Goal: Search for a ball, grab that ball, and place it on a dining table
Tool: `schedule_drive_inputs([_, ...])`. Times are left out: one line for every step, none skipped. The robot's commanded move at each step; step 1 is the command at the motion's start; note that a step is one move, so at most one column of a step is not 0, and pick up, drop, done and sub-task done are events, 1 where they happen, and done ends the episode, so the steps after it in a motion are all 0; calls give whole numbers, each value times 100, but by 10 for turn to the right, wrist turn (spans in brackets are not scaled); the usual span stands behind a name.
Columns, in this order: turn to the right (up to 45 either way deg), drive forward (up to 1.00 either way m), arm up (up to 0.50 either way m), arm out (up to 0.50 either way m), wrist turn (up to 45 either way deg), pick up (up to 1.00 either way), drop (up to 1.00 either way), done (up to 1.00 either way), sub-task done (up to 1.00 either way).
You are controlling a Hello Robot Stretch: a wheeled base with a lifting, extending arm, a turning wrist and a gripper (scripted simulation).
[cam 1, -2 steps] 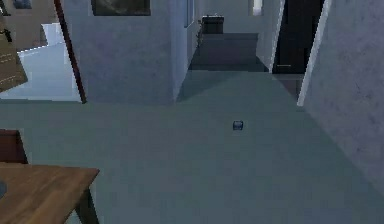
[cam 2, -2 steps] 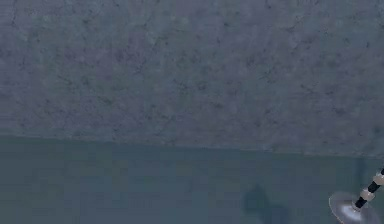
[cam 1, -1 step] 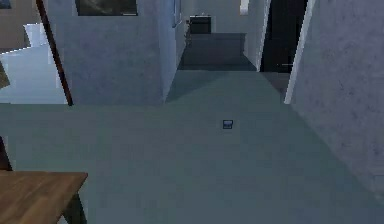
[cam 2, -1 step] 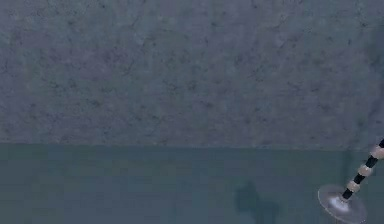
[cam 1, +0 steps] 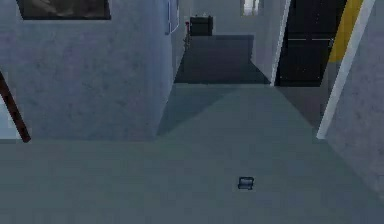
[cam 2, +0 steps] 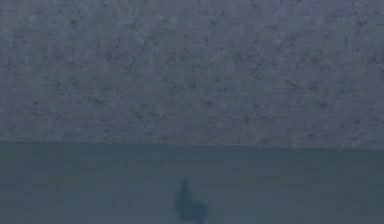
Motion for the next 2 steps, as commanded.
schedule_drive_inputs([0, 5, 0, 0, 0, 0, 0, 0, 0])
schedule_drive_inputs([-30, 0, 0, 0, 0, 0, 0, 0, 0])
